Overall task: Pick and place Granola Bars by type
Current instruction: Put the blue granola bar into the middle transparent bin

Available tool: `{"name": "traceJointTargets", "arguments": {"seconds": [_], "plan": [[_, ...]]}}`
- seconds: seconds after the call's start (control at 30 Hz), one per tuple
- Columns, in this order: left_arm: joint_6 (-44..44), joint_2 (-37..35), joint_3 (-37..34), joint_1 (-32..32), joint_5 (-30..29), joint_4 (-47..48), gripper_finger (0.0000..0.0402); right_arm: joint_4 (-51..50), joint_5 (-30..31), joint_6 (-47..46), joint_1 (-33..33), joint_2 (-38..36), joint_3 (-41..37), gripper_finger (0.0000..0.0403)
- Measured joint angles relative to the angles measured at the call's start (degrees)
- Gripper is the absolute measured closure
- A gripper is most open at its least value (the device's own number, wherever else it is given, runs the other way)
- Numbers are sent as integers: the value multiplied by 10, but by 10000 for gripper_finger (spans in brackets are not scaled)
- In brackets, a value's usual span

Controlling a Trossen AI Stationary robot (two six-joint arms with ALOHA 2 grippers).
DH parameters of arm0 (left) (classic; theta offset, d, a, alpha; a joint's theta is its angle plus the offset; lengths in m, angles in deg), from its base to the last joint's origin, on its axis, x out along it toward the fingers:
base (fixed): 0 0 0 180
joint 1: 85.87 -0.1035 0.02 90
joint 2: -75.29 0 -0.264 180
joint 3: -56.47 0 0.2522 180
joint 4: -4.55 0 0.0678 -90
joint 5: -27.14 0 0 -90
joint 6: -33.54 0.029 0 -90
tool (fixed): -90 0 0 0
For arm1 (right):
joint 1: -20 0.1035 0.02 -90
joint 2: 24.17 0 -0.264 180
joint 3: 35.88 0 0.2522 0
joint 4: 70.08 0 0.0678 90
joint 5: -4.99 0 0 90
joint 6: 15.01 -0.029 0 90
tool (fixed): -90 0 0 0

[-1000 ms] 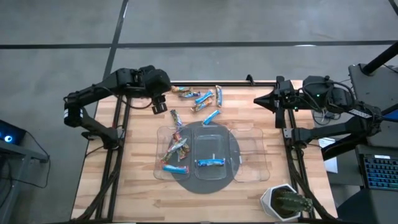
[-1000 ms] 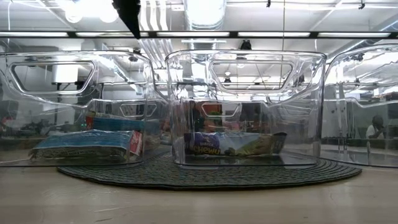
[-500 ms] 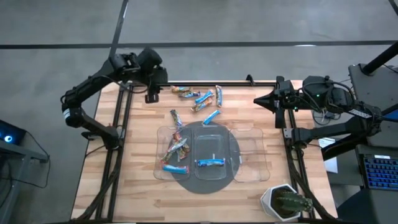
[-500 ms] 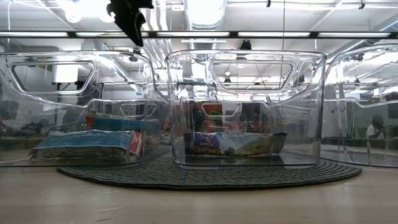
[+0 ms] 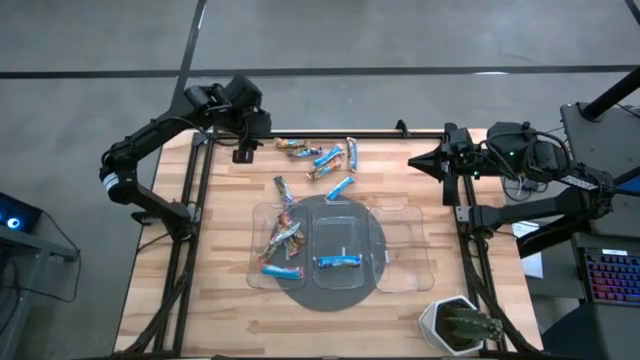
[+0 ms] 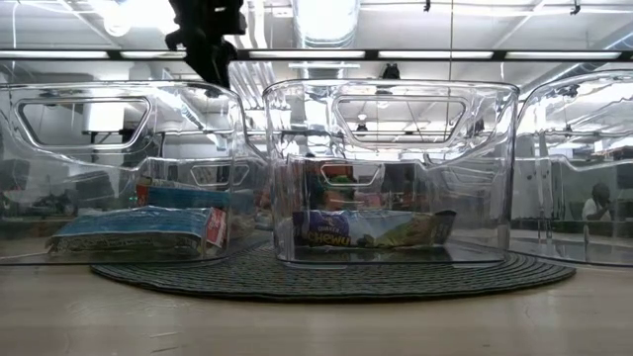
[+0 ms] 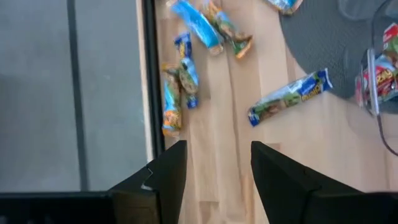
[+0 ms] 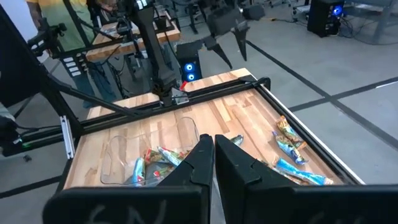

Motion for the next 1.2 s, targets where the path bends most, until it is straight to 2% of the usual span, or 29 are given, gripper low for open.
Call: {"name": "traceJointTargets", "arguments": {"seconds": [0.13,0.3,0.53,0.6,0.73,0.87,1.03,1.2], "plan": [[-77,0,-47,0,-8,-49,241,0,0,0,0,0,0,394],[-283,0,-117,-2,-33,-151,241,0,0,1,0,0,0,394],[-731,0,-185,-2,-24,-227,241,0,0,10,0,0,0,394],[-817,0,-201,-5,-24,-234,241,0,0,16,0,0,0,394],[-919,0,-232,-5,-19,-243,241,0,0,17,0,0,0,394],[-983,0,-261,-4,18,-243,241,0,0,18,0,0,0,394],[-1022,0,-277,-3,58,-228,243,0,0,18,0,0,0,394],[-1038,0,-261,10,62,-202,247,0,0,31,0,0,0,394]]}}
